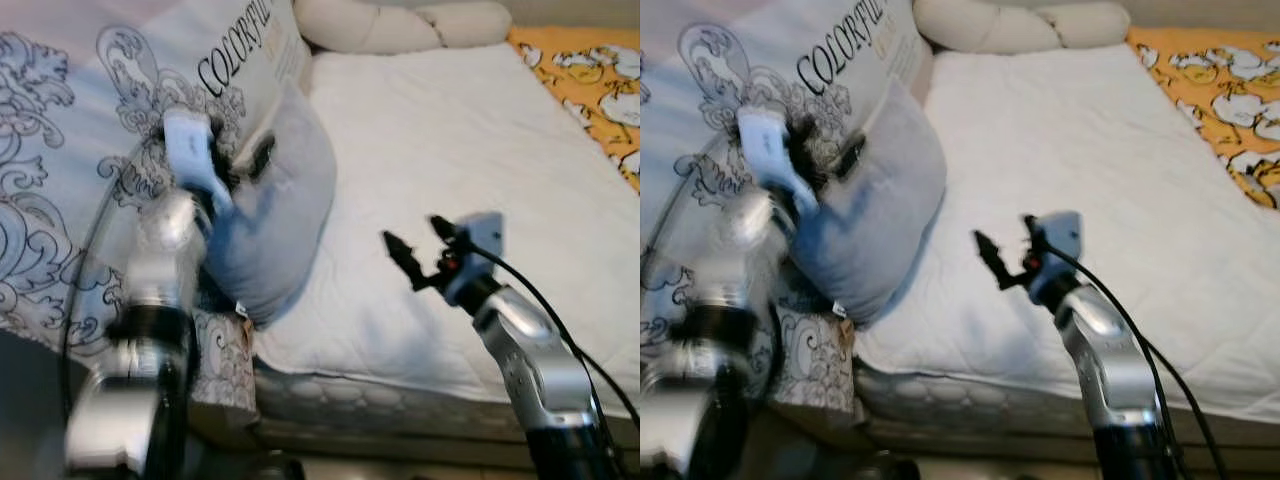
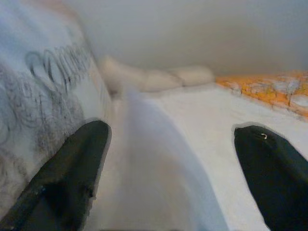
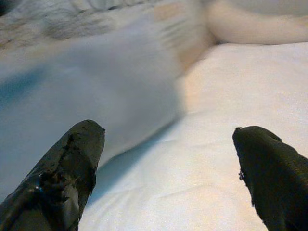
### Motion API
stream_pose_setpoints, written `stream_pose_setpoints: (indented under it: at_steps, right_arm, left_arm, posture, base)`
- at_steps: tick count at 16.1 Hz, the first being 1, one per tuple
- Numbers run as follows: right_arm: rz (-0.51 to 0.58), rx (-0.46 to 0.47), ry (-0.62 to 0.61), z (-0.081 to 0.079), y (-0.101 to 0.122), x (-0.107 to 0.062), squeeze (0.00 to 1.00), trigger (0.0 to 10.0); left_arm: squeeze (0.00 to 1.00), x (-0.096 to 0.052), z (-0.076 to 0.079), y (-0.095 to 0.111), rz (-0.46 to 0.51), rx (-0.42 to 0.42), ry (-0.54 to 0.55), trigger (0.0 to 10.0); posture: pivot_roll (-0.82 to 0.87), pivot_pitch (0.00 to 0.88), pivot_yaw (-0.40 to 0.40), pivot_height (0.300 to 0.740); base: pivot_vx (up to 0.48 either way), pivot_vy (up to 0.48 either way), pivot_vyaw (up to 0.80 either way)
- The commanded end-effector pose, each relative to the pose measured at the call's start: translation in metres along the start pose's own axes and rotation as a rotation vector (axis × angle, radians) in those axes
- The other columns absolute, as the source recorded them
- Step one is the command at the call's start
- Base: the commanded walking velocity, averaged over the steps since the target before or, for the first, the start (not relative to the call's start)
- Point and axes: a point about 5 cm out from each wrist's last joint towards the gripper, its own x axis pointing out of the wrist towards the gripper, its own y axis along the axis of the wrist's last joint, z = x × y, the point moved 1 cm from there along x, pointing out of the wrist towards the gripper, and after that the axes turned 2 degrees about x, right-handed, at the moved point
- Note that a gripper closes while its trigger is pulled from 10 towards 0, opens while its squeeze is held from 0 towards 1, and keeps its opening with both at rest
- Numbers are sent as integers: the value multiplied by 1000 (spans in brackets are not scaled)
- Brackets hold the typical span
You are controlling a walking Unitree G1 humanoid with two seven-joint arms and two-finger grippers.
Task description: Clean up the room
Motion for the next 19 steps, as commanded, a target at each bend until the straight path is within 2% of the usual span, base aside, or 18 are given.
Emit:
stream_pose_setpoints:
  at_steps: [1, 3, 4, 6, 7, 9, 12, 15, 16, 18, 19]
  right_arm:
    - [61, -18, -97, 7, 8, -5, 1000, 10000]
    - [123, -18, -120, 7, 10, -9, 1000, 10000]
    - [76, -22, -160, 8, 4, -10, 1000, 10000]
    - [29, -68, -196, 10, -1, -11, 1000, 10000]
    - [-8, -63, -206, 11, -5, -13, 1000, 10000]
    - [-7, -28, -212, 11, -10, -18, 1000, 10000]
    - [54, -26, -209, 5, -9, -17, 1000, 10000]
    - [27, -26, -201, 5, -14, -22, 1000, 10000]
    - [28, -26, -226, 8, -12, -19, 1000, 10000]
    - [37, -49, -252, 12, -9, -17, 1000, 10000]
    - [30, -29, -270, 15, -12, -17, 1000, 10000]
  left_arm:
    - [1000, -10, 16, 1, 0, 34, -25, 10000]
    - [1000, -19, 26, 0, 1, 34, -30, 10000]
    - [1000, -29, 34, -3, -17, 7, -4, 10000]
    - [1000, -41, 32, -11, -67, 16, 34, 10000]
    - [1000, -50, 30, -17, -97, 44, 54, 10000]
    - [1000, -67, 24, -23, -156, 84, 106, 10000]
    - [1000, -65, 21, -10, -142, 93, 125, 10000]
    - [1000, -73, 13, -24, -198, 54, 188, 10000]
    - [1000, -81, 10, -32, -234, 75, 217, 10000]
    - [1000, -88, 6, -36, -262, 84, 247, 10000]
    - [1000, -91, 5, -36, -273, 104, 252, 10000]
  posture:
    - [-29, 0, 12, 740]
    - [-27, 0, 5, 740]
    - [-33, 0, 6, 740]
    - [-37, 0, 10, 740]
    - [-37, 0, 11, 740]
    - [-32, 0, 14, 740]
    - [-22, 0, 27, 740]
    - [-37, 0, 38, 740]
    - [-28, 0, 21, 740]
    - [-18, 0, 7, 740]
    - [-11, 0, -1, 740]
  base:
    - [0, 0, 0]
    - [0, -193, 0]
    - [0, -480, 0]
    - [0, -480, 0]
    - [0, -480, 0]
    - [0, -480, 0]
    - [0, -480, 0]
    - [0, -480, 0]
    - [0, -480, 800]
    - [0, -480, 800]
    - [0, -480, 794]
